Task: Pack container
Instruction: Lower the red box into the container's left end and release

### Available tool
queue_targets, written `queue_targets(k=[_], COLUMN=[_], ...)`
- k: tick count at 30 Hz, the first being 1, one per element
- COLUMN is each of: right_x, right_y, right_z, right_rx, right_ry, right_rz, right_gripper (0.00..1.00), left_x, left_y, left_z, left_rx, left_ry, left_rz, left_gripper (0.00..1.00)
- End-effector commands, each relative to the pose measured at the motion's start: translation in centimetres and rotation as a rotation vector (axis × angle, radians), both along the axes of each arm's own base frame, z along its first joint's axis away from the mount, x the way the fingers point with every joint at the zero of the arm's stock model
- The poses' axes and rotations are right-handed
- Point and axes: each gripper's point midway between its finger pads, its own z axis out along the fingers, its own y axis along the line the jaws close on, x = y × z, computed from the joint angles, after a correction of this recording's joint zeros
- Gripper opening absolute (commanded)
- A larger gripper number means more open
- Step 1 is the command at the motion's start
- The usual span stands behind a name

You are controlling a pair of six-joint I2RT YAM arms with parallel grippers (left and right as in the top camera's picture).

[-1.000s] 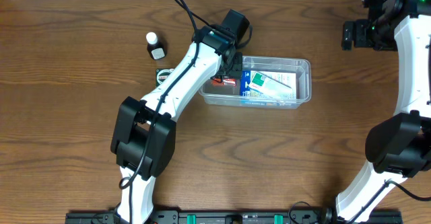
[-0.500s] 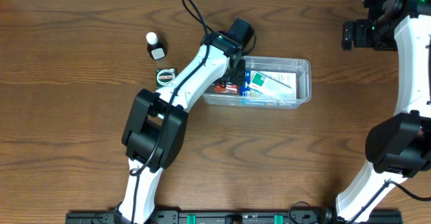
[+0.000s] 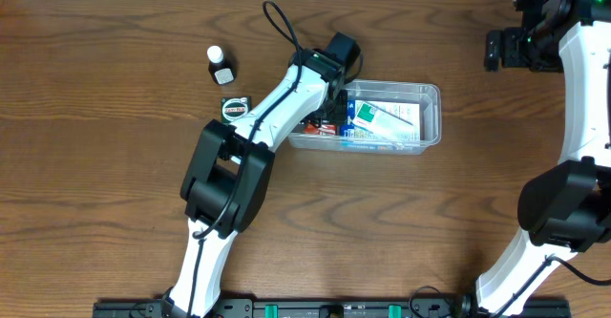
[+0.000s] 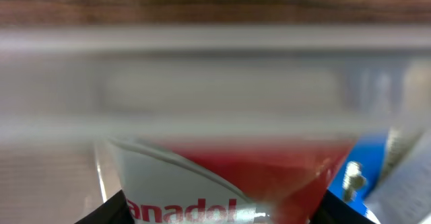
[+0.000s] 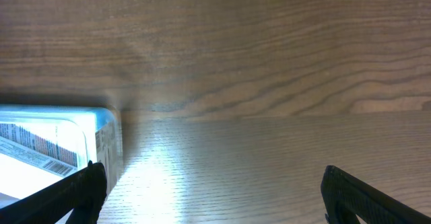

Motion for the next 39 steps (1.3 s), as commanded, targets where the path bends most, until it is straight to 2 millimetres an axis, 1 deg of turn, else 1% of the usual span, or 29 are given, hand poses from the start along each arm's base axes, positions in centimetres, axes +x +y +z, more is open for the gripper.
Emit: queue_targets(k=[1,2,3,5,9,13,24,27,29,30,31,32,39], right_x=[0.0,0.0,0.0,0.0,0.0,0.0,0.0,0.0,0.0,0.0,0.0,0.0,0.0], right_y=[-0.1,-0.1,-0.1,-0.1,-0.1,-0.1,-0.1,-0.1,-0.1,-0.1,-0.1,-0.1,-0.1], right_z=[1.4,1.4,1.4,1.4,1.4,1.4,1.4,1.4,1.4,1.4,1.4,1.4,1.4], right_rx=[-0.002,-0.002,-0.002,-0.002,-0.002,-0.002,-0.002,-0.002,-0.001,-0.002,-0.002,-0.002,-0.002], right_ry=[-0.036,-0.036,-0.036,-0.036,-0.036,-0.036,-0.036,-0.036,-0.036,-0.036,-0.036,-0.036,-0.036], right_rz=[-0.016,-0.016,-0.016,-0.016,-0.016,-0.016,-0.016,-0.016,-0.017,-0.016,-0.016,-0.016,-0.016], right_gripper=[0.99,0.99,0.99,0.99,0.99,0.99,0.99,0.99,0.99,0.99,0.99,0.99,0.99], left_x=[0.2,0.2,0.2,0.2,0.2,-0.2,-0.6,-0.6,-0.5,-0.5,-0.4,-0.3,0.6], left_y=[0.2,0.2,0.1,0.1,0.1,-0.6,-1.0,-1.0,-1.0,-1.0,-1.0,-1.1,-1.5], left_z=[-0.3,-0.3,-0.3,-0.3,-0.3,-0.3,-0.3,-0.3,-0.2,-0.2,-0.1,0.0,1.3], left_rx=[0.016,0.015,0.014,0.013,0.013,-0.025,-0.05,-0.048,-0.048,-0.047,-0.046,-0.047,-0.065], left_ry=[-0.008,-0.009,-0.011,-0.01,-0.01,0.013,0.034,0.032,0.029,0.027,0.023,0.021,-0.017], left_rz=[0.011,0.011,0.011,0.014,0.013,0.005,-0.005,-0.018,-0.026,-0.031,-0.034,-0.037,-0.054], left_gripper=[0.58,0.59,0.65,0.67,0.68,0.68,0.68,0.75,0.82,0.88,0.92,0.94,0.94])
